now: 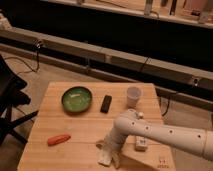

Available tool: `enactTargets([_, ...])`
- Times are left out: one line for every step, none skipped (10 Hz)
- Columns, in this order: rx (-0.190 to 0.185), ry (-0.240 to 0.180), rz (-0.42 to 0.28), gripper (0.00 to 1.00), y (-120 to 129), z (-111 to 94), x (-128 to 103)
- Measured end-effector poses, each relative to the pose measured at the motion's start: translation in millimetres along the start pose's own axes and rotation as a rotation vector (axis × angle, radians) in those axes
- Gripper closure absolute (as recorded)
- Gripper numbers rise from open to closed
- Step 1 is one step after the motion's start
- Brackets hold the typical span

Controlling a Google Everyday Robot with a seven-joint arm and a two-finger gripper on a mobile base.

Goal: Wipe the white sponge on the table

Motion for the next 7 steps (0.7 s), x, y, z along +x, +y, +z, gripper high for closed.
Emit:
enactTargets([0.004,0.001,0.001,0.74,-0.7,-1.4,0.8])
enactTargets([0.004,0.001,-0.002,0.83,-1.2,-2.3,0.5])
enactTargets([0.0,0.002,-0.004,0.94,-0.4,-4.2,0.5])
enactTargets([-0.003,0.002,-0.003,0.99,1.0,-5.3,0.9])
enactTargets([-0.001,0.001,-0.001,0.98,0.9,-5.5,1.1])
enactTargets([0.003,0.001,-0.003,0.86,-1.0,-5.4,0.6])
enactTargets([0.003,0.001,-0.003,0.8,-1.0,-5.4,0.6])
